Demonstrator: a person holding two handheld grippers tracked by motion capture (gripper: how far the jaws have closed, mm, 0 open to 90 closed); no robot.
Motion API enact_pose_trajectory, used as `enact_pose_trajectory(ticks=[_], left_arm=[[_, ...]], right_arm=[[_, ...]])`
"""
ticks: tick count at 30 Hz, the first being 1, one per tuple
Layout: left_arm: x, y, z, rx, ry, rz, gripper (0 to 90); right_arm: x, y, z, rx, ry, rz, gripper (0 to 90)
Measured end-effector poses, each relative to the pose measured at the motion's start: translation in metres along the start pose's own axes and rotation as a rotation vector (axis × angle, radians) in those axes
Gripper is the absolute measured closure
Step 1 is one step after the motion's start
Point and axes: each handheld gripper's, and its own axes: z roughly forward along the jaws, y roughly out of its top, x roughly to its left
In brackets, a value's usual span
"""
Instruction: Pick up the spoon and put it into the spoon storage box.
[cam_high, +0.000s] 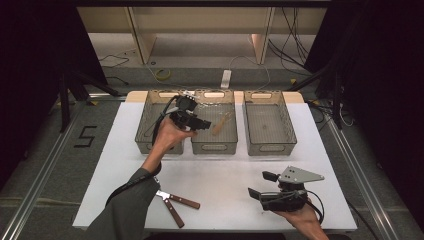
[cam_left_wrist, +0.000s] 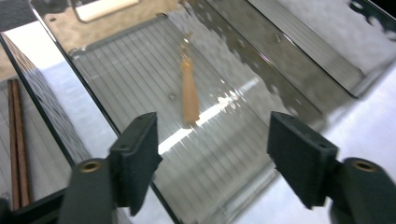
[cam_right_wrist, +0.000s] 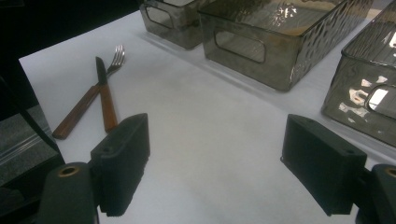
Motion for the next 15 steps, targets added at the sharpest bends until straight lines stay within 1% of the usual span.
enact_pose_trajectory(ticks=[2, 3, 5, 7, 10, 12, 14, 15], left_arm=[[-0.001, -0.005, -0.007, 0.002, -0.014, 0.007, 28.8], [-0.002, -0.007, -0.009, 0.005, -0.013, 0.014, 27.9], [-0.004, -0.012, -0.015, 0.013, -0.01, 0.038, 26.5], [-0.006, -0.017, -0.021, 0.014, -0.018, 0.058, 24.9], [-0.01, -0.025, -0.031, -0.008, -0.03, 0.076, 23.5], [-0.012, -0.031, -0.037, -0.013, -0.034, 0.093, 22.5], [-0.013, -0.036, -0.041, -0.003, -0.036, 0.116, 21.7], [-0.013, -0.038, -0.043, 0.005, -0.028, 0.125, 21.5]], right_arm=[[0.0, 0.0, 0.0, -0.002, 0.0, -0.001, 24.1], [0.0, 0.0, 0.0, 0.0, 0.0, -0.001, 24.1], [0.0, 0.0, 0.0, 0.0, 0.0, 0.001, 24.1], [0.0, 0.0, 0.0, 0.002, 0.0, -0.001, 24.1], [0.0, 0.0, 0.0, 0.001, 0.0, 0.003, 24.1], [0.0, 0.0, 0.001, 0.002, -0.003, 0.001, 24.1], [-0.001, 0.0, 0.0, -0.001, -0.001, 0.003, 24.1], [-0.001, 0.0, 0.0, -0.004, -0.001, 0.005, 24.0]])
